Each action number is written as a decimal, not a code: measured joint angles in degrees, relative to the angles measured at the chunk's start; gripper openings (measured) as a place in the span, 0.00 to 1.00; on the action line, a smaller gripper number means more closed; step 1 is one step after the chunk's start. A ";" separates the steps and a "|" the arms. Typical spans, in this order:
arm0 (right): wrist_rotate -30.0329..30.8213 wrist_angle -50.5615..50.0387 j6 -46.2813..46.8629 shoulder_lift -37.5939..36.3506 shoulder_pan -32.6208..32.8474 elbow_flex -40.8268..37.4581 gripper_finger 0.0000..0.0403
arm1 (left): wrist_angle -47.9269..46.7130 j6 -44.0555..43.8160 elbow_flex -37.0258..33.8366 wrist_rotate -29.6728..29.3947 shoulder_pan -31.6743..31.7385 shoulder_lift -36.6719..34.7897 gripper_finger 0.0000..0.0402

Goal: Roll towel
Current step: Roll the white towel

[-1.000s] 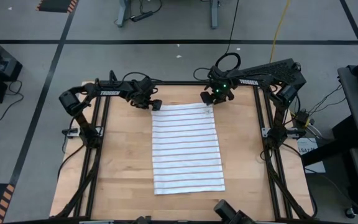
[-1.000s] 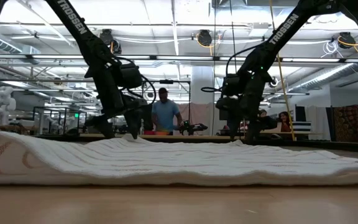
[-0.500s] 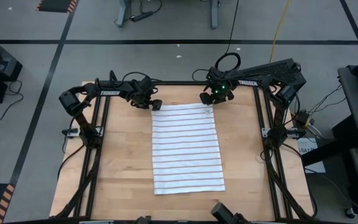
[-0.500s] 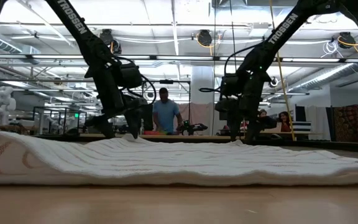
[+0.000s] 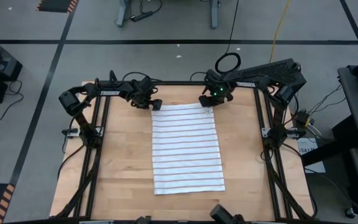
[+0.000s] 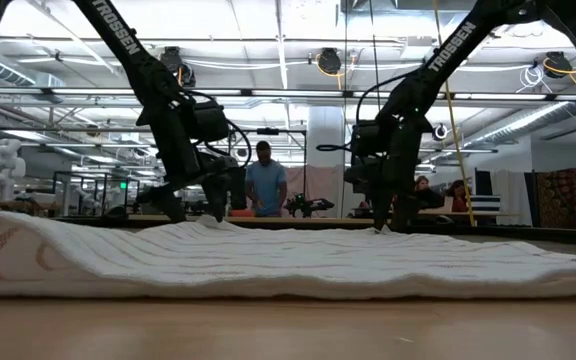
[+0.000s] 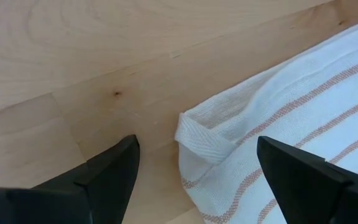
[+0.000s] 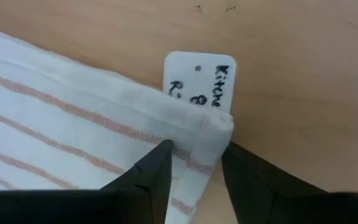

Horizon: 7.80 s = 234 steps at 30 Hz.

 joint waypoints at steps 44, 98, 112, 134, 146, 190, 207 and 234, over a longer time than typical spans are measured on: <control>-1.81 3.62 3.69 0.89 -2.65 0.04 0.22 | 0.07 1.96 -0.13 0.90 -0.12 0.22 0.25; -5.38 3.28 3.05 -2.14 -0.61 -0.01 0.01 | 0.15 -1.97 2.47 9.53 -0.44 -10.07 0.01; -4.06 6.05 6.60 -4.27 2.33 0.01 0.01 | 13.39 -13.50 4.11 10.93 -5.02 -11.04 0.01; -10.81 14.53 11.57 -4.27 4.79 0.01 0.00 | 16.39 -17.89 4.09 3.64 -6.95 -11.00 0.01; -15.48 18.95 11.61 -4.25 4.75 0.01 0.00 | 26.79 -19.65 4.00 -0.84 -10.04 -4.07 0.01; -16.53 25.51 12.99 -4.23 5.75 0.06 0.00 | 43.40 -26.67 4.07 -1.95 -13.94 5.33 0.09; -14.69 25.07 11.90 -4.16 5.23 0.06 0.00 | 42.98 -29.55 4.07 12.46 -10.90 5.31 0.48; -15.94 22.01 11.34 -4.12 5.21 -0.01 0.00 | 28.34 0.11 4.13 -17.85 -23.25 1.34 0.60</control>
